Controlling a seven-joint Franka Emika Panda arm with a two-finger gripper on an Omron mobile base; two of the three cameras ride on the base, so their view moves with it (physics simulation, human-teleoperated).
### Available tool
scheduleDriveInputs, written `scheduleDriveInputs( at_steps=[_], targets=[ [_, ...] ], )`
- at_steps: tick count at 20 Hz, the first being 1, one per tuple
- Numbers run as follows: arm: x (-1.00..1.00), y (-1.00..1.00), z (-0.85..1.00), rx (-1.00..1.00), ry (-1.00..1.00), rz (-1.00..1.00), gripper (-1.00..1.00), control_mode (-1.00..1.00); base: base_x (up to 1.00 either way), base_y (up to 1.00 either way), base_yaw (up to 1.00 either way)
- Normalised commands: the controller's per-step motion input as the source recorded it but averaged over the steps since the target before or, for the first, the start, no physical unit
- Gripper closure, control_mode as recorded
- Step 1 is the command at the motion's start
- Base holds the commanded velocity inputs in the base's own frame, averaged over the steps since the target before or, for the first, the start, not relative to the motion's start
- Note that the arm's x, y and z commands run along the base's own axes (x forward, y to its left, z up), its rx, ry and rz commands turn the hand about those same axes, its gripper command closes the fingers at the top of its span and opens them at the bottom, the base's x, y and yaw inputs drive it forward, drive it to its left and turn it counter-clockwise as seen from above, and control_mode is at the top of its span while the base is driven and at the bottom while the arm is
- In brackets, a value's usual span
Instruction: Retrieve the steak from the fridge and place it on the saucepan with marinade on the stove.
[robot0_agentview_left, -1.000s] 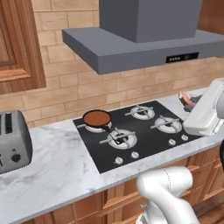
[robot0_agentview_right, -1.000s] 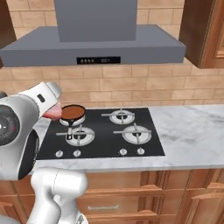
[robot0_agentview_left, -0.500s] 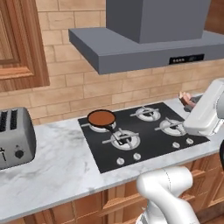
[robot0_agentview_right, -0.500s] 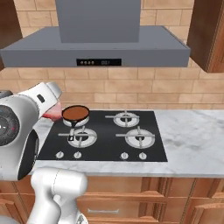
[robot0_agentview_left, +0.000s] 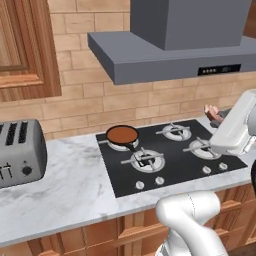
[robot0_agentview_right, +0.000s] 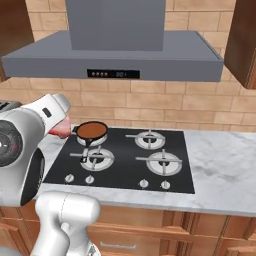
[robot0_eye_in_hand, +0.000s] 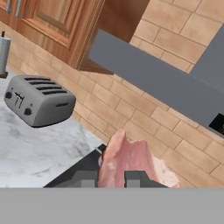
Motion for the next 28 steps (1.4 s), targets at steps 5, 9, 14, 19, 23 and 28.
scheduleDriveInputs(
  at_steps=[5,9,14,19,23,28],
  targets=[
    [0.0,0.0,0.0,0.0,0.0,0.0,1.0,1.0,0.28,0.0,0.1],
    [0.11,0.0,0.0,0.0,0.0,0.0,1.0,-1.0,0.1,0.0,0.0],
    [0.3,0.01,-0.29,0.0,0.0,0.0,1.0,-1.0,0.0,0.0,0.0],
    [0.23,0.03,-0.57,0.0,0.0,0.0,1.0,-1.0,0.0,0.0,0.0],
    [0.16,0.14,-0.52,0.0,0.0,0.0,1.0,-1.0,0.0,0.0,0.0],
    [0.33,0.3,-0.53,0.0,0.04,0.0,1.0,-1.0,0.0,0.0,0.0]
  ],
)
